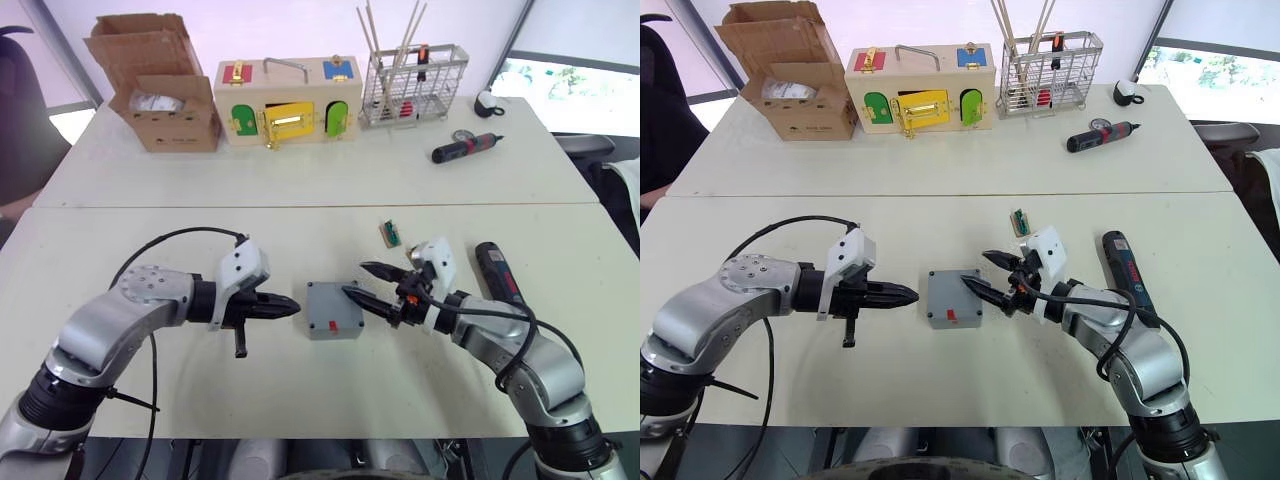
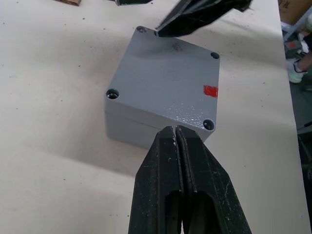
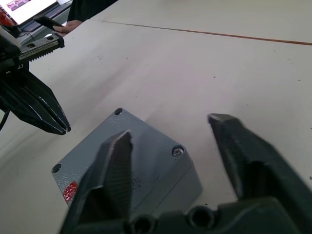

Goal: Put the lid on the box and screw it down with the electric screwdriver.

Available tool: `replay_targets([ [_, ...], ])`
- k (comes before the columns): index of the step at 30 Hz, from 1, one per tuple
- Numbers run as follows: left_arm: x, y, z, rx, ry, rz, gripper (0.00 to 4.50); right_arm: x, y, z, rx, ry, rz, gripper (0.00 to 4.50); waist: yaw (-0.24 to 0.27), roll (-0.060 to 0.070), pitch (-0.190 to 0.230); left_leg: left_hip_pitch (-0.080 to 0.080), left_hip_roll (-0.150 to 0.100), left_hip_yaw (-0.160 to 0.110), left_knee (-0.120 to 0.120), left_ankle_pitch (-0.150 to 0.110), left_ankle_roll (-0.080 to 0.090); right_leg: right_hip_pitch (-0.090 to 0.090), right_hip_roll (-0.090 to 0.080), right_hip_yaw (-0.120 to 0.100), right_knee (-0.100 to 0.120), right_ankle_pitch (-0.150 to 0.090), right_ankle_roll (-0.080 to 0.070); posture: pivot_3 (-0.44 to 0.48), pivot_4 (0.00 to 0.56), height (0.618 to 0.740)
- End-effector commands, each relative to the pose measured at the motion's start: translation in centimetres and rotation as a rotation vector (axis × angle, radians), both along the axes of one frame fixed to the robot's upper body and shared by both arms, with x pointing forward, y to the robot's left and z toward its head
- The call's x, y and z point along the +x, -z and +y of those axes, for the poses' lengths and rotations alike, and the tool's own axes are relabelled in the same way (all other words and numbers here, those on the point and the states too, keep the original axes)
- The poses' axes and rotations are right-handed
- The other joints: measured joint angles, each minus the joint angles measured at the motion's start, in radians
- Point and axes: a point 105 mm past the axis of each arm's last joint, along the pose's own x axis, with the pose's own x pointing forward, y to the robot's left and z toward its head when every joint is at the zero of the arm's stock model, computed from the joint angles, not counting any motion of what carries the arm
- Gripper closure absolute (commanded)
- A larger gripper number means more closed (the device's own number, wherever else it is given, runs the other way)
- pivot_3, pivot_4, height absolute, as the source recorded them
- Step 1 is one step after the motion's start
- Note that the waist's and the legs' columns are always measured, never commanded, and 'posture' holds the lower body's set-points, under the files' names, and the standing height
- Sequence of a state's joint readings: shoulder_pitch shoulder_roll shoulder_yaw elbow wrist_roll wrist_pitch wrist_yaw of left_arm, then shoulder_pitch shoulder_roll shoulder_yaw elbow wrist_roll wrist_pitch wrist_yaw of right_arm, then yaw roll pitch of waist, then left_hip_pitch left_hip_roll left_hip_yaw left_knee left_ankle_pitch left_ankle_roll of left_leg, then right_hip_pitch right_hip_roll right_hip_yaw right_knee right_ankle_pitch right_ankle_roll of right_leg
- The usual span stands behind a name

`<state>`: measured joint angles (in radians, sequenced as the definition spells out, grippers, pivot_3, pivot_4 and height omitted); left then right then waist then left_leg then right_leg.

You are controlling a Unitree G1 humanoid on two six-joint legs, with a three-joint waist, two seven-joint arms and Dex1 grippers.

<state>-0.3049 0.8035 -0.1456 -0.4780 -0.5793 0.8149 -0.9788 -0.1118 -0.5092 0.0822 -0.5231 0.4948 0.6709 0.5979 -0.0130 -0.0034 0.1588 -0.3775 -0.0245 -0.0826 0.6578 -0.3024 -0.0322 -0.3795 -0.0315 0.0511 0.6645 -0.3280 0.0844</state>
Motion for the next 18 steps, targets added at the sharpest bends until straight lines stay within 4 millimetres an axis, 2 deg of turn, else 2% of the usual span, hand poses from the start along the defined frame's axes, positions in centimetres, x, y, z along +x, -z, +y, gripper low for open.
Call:
replay_targets([
  [1, -0.1, -0.2, 0.0, -0.006, 0.004, -0.018, 4.5, 0.1, -1.9, -0.5, 0.014, 0.017, -0.068, 0.26, 0.0, 0.0, 0.0, 0.0, 0.0, 0.0, 0.0, 0.0, 0.0, 0.0, 0.0, 0.0, 0.0, 0.0, 0.0, 0.0, 0.15, 0.74],
  [2, -0.1, 0.0, 0.2, -0.005, -0.006, -0.008, 4.5, 0.2, -2.5, -1.0, 0.042, 0.034, -0.061, 0.03, 0.0, 0.0, 0.0, 0.0, 0.0, 0.0, 0.0, 0.0, 0.0, 0.0, 0.0, 0.0, 0.0, 0.0, 0.0, 0.0, 0.15, 0.74],
  [4, 0.0, 0.7, 0.6, 0.0, -0.03, 0.012, 4.5, 0.1, -3.1, -2.1, 0.083, 0.059, -0.028, 0.03, 0.0, 0.0, 0.0, 0.0, 0.0, 0.0, 0.0, 0.0, 0.0, 0.0, 0.0, 0.0, 0.0, 0.0, 0.0, 0.0, 0.15, 0.74],
  [7, -0.4, 2.0, 0.8, 0.012, -0.043, 0.045, 4.5, -0.5, -1.8, -4.0, 0.046, 0.089, 0.039, 0.03, 0.003, 0.0, 0.0, 0.0, 0.0, 0.0, 0.0, 0.0, 0.0, 0.0, 0.0, 0.0, 0.0, 0.0, 0.0, 0.0, 0.15, 0.74],
  [10, -0.8, 2.9, 0.5, 0.008, -0.044, 0.068, 4.5, -0.9, 0.1, -5.1, -0.031, 0.102, 0.085, 0.03, 0.001, 0.0, 0.0, 0.0, 0.0, 0.0, 0.0, 0.0, 0.0, 0.0, 0.0, 0.0, -0.001, 0.0, 0.0, 0.0, 0.15, 0.74],
  [12, -0.8, 3.5, 0.2, 0.007, -0.048, 0.074, 4.5, -1.4, 1.5, -5.0, -0.095, 0.084, 0.11, 0.03, 0.001, 0.0, 0.0, 0.0, 0.0, 0.0, 0.0, 0.0, 0.0, 0.0, 0.0, 0.0, 0.0, 0.0, 0.0, 0.0, 0.15, 0.74],
  [18, 0.6, 4.4, -0.8, 0.001, -0.091, 0.035, 4.5, -1.9, 3.6, -3.3, -0.168, 0.036, 0.12, 0.03, 0.001, 0.0, 0.0, 0.0, 0.0, 0.0, 0.0, 0.0, 0.0, 0.0, 0.0, 0.0, 0.0, 0.0, 0.0, 0.0, 0.15, 0.74],
])
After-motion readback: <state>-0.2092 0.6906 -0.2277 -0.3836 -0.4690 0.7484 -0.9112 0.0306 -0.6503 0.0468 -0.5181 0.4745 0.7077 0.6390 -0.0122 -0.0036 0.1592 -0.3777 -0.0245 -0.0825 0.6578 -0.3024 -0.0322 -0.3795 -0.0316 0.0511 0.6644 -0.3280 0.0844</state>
